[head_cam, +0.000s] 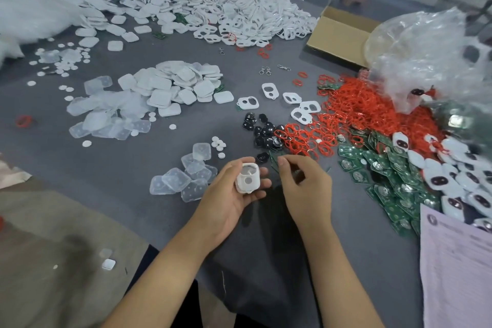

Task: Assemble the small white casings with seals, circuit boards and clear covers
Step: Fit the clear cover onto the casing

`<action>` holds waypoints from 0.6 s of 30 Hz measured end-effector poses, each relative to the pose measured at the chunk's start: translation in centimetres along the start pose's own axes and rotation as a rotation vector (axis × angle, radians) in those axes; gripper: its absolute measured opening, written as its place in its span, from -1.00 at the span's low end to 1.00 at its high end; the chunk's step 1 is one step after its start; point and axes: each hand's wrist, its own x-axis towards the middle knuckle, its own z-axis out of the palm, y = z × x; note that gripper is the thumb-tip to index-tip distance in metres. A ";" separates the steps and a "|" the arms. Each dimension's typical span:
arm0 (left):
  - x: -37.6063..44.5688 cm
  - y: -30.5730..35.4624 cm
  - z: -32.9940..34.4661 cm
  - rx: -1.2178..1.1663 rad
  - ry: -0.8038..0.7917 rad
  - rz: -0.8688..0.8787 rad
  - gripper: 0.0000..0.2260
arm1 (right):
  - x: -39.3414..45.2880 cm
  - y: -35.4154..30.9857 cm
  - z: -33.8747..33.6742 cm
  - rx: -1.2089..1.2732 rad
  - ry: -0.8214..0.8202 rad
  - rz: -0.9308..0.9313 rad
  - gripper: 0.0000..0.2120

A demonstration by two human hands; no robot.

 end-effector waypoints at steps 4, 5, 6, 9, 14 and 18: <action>0.2 0.0 -0.2 -0.031 -0.001 0.008 -0.74 | 0.0 -0.7 0.9 -0.242 -0.093 -0.051 -0.77; 0.2 0.0 -0.2 -0.045 -0.002 0.006 -0.74 | 0.1 -0.9 1.1 -0.303 -0.136 -0.079 -0.68; 0.3 0.0 -0.3 -0.055 -0.005 0.007 -0.74 | 0.2 -1.0 1.3 -0.376 -0.185 -0.108 -0.58; 0.1 -0.1 -0.3 -0.043 -0.007 0.021 -0.74 | 0.1 -1.1 1.7 -0.532 -0.253 -0.141 -0.43; -0.2 0.0 0.0 -0.013 -0.002 0.037 -0.73 | 0.2 -1.2 1.6 -0.466 -0.189 -0.107 -0.71; -0.3 0.2 0.3 -0.014 0.013 0.035 -0.73 | -0.2 -1.0 1.2 -0.081 0.032 -0.073 -0.90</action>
